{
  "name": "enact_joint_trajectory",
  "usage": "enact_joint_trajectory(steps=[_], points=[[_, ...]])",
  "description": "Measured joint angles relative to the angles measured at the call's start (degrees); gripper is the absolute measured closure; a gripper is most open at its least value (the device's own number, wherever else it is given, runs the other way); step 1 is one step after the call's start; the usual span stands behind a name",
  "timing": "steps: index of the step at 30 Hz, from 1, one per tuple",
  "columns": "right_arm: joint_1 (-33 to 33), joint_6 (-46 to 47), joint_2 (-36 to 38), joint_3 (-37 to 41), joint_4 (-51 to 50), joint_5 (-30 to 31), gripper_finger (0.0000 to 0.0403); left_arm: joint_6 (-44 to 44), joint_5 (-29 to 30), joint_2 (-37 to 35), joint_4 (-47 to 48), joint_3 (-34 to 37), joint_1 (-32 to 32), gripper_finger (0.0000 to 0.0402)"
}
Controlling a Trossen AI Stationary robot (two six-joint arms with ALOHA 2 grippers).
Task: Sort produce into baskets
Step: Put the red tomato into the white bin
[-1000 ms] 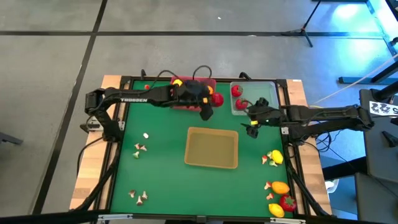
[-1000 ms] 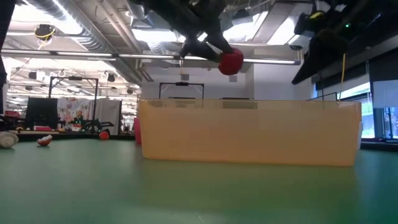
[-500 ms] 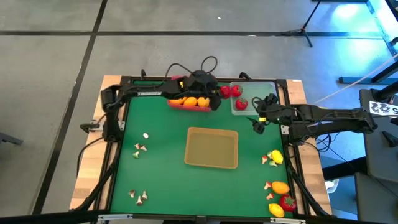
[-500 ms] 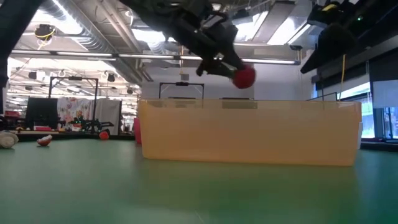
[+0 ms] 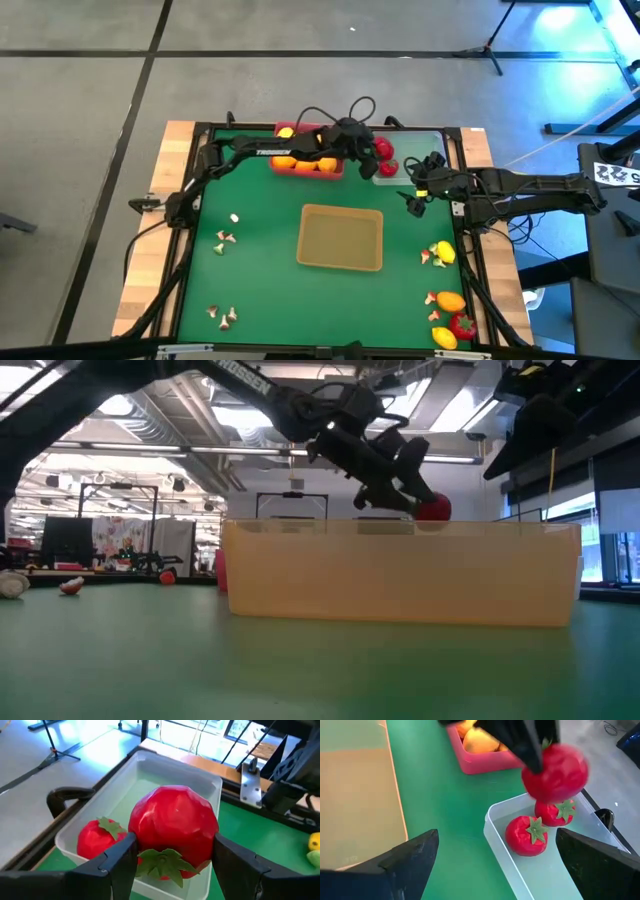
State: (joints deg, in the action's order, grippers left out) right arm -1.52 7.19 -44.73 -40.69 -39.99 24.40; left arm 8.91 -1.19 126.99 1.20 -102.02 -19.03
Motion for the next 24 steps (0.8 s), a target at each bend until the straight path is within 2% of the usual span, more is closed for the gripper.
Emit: enact_joint_trajectory(steps=[16, 24], points=[[0.0, 0.0, 0.0, 0.0, 0.0, 0.0, 0.0004, -0.9, 0.2, 0.6, 0.2, 0.2, 0.3, 0.0162], [0.0, 0.0, 0.0, 0.0, 0.0, 0.0, 0.0004, -3.3, 1.8, 2.1, -3.8, 0.2, 0.3, 0.0157]])
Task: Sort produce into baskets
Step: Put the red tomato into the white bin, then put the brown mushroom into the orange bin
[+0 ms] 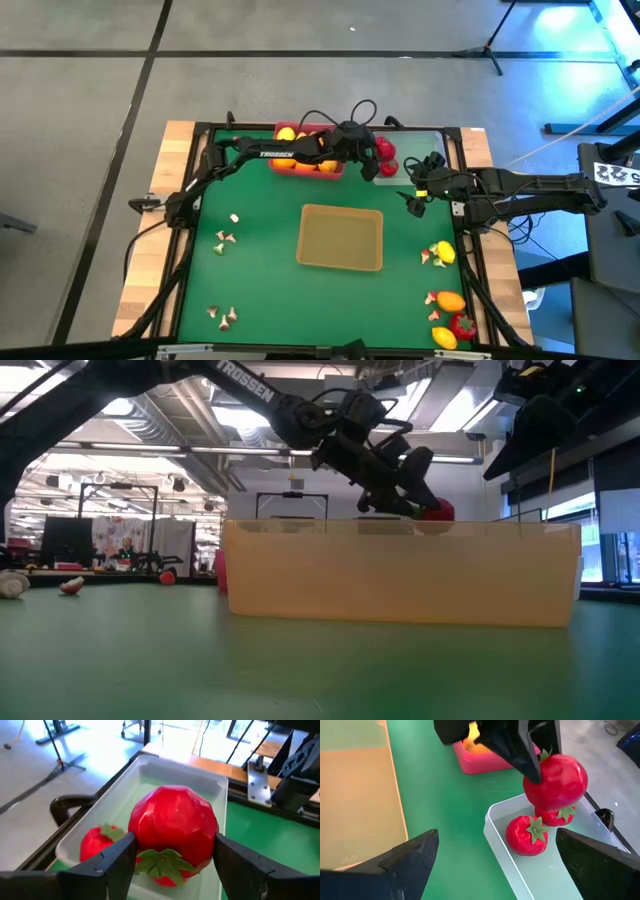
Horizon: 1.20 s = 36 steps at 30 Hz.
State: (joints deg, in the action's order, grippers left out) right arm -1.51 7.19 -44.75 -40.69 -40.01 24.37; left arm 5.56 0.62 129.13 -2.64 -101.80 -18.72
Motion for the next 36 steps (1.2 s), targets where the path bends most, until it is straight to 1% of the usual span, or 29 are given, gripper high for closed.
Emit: enact_joint_trajectory(steps=[2, 7, 11, 14, 17, 19, 23, 27, 31, 34, 36], points=[[0.0, 0.0, 0.0, 0.0, 0.1, 0.0, 0.0004, 0.0, 0.0, 1.0, -0.7, 0.0, -0.2, 0.0144], [0.0, 0.0, 0.0, 0.0, 0.0, 0.0, 0.0004, 1.6, 0.1, 0.9, -0.5, 0.1, -0.6, 0.0092], [0.0, 0.0, 0.0, 0.0, 0.0, 0.0, 0.0004, 0.9, 0.1, -1.1, 2.4, 0.1, 0.1, 0.0071], [0.0, 0.0, 0.0, 0.0, 0.0, 0.0, 0.0004, -0.6, -1.1, -3.7, 5.1, 0.1, 0.6, 0.007], [0.0, 0.0, 0.0, 0.0, 0.0, 0.0, 0.0004, -4.0, -3.5, -6.5, 7.4, 0.1, 1.2, 0.0074], [0.0, 0.0, 0.0, 0.0, 0.0, 0.0, 0.0004, -5.9, -3.8, -8.1, 9.5, 0.1, 1.6, 0.0075], [0.0, 0.0, 0.0, 0.0, 0.0, 0.0, 0.0004, -5.9, -4.2, -11.3, 14.5, 0.0, 2.0, 0.0075], [0.0, 0.0, 0.0, 0.0, 0.0, 0.0, 0.0004, -6.6, -3.3, -14.0, 20.8, 0.1, 2.3, 0.0075], [0.0, 0.0, 0.0, 0.0, 0.1, 0.0, 0.0004, -7.3, -1.2, -15.6, 25.7, 0.1, 4.0, 0.0075], [0.0, 0.0, 0.0, 0.0, 0.1, 0.0, 0.0004, -7.6, -0.2, -16.4, 28.4, 0.2, 5.4, 0.0075], [0.0, 0.0, 0.0, 0.0, 0.1, 0.0, 0.0004, -7.2, 0.0, -16.9, 28.2, 1.2, 6.3, 0.0075]])
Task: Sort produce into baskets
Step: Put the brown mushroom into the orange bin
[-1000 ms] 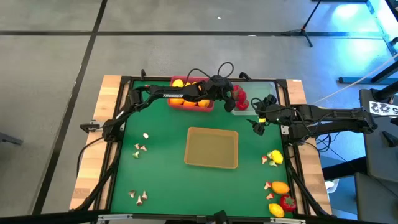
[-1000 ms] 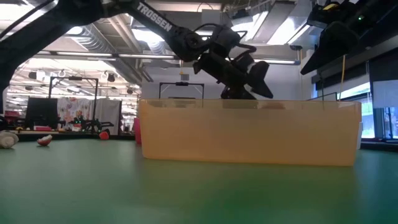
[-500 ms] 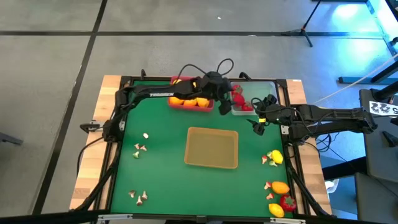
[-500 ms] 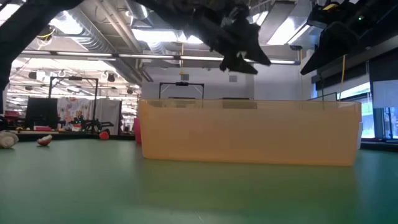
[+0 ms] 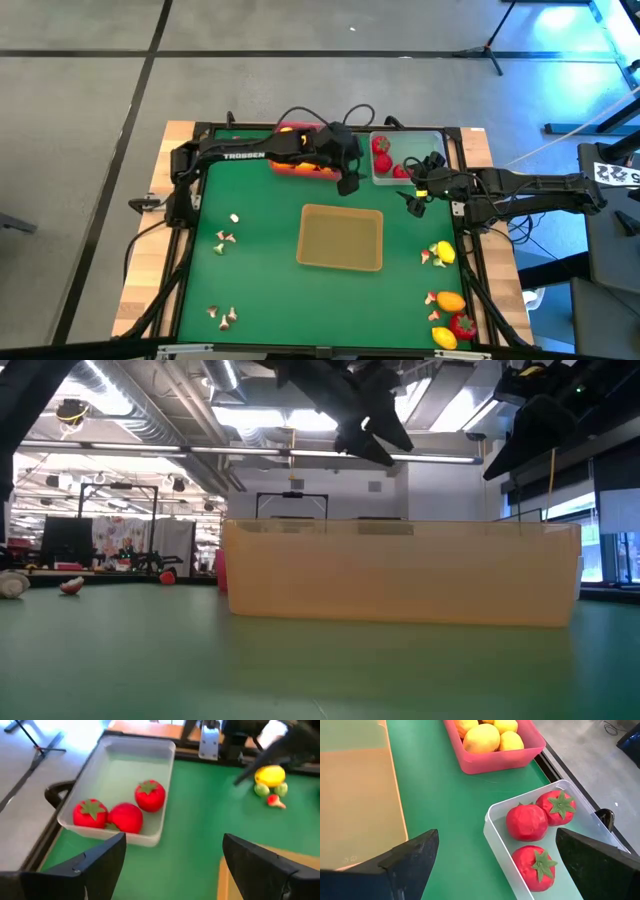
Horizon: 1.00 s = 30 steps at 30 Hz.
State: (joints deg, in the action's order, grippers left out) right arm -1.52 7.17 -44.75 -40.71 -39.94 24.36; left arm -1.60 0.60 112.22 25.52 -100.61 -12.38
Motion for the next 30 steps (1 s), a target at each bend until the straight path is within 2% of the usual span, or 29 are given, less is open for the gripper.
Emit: enact_joint_trajectory(steps=[5, 11, 22, 30], points=[[0.0, 0.0, 0.0, 0.0, 0.0, 0.0, 0.0004, 1.5, 2.6, -3.8, -1.5, 6.2, 2.3, 0.0075], [0.0, 0.0, 0.0, 0.0, 0.0, 0.0, 0.0004, 3.7, 8.8, -13.6, -4.6, 16.4, 4.9, 0.0075], [0.0, 0.0, 0.0, 0.0, -0.5, 0.0, 0.0004, 10.5, 9.9, -31.1, -10.9, 37.5, 8.2, 0.0076], [0.0, 0.4, 0.0, 0.0, -0.6, -1.5, 0.0004, 12.4, 10.0, -37.4, -9.9, 42.0, 11.7, 0.0076]])
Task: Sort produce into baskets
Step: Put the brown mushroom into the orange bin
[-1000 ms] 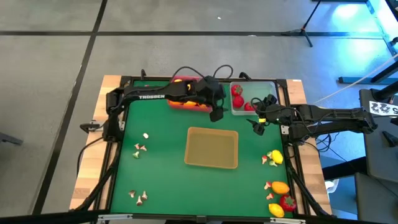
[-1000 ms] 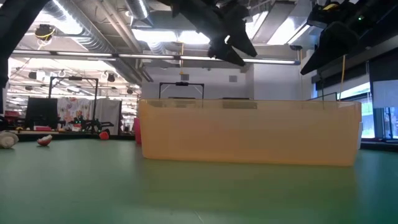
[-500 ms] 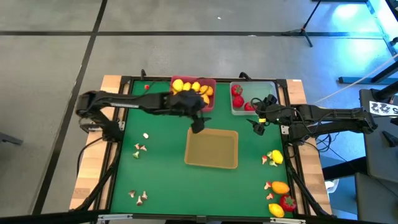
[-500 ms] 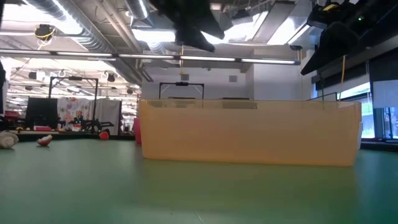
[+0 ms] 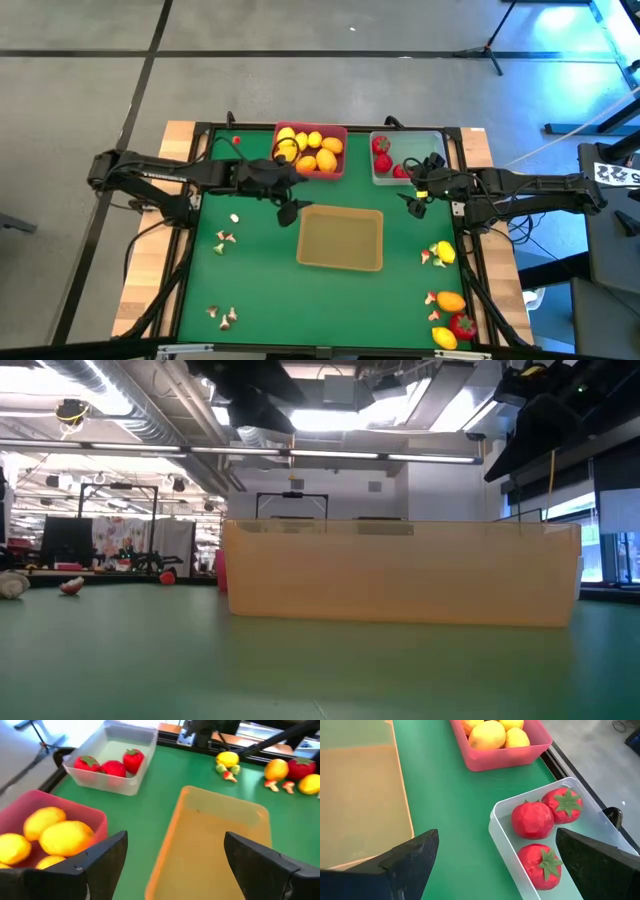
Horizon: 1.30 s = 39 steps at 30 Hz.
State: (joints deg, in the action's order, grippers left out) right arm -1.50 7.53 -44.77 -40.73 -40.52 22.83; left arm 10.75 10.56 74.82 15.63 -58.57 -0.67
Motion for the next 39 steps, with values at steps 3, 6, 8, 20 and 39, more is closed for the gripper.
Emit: enact_joint_trajectory(steps=[3, 6, 8, 20, 39], points=[[0.0, 0.0, 0.0, 0.0, -0.1, 0.0, 0.0004, 1.5, 0.0, -0.3, 2.5, 0.0, 1.5, 0.0076], [0.0, 0.1, 0.0, 0.0, -0.2, -0.7, 0.0004, 3.2, 0.0, -0.3, 5.9, 0.0, 2.9, 0.0076], [0.0, 0.1, 0.0, 0.0, -0.1, -1.0, 0.0004, 5.1, 0.0, -0.3, 8.4, 0.0, 3.6, 0.0076], [0.0, 1.2, 0.0, 0.0, -1.8, -3.5, 0.0004, 24.3, 0.5, -0.3, 29.4, 0.0, 7.5, 0.0076], [0.0, 1.2, 0.0, 1.7, -3.0, -4.4, 0.0004, 52.3, 1.3, -0.2, 48.3, 0.0, 15.9, 0.0076]])
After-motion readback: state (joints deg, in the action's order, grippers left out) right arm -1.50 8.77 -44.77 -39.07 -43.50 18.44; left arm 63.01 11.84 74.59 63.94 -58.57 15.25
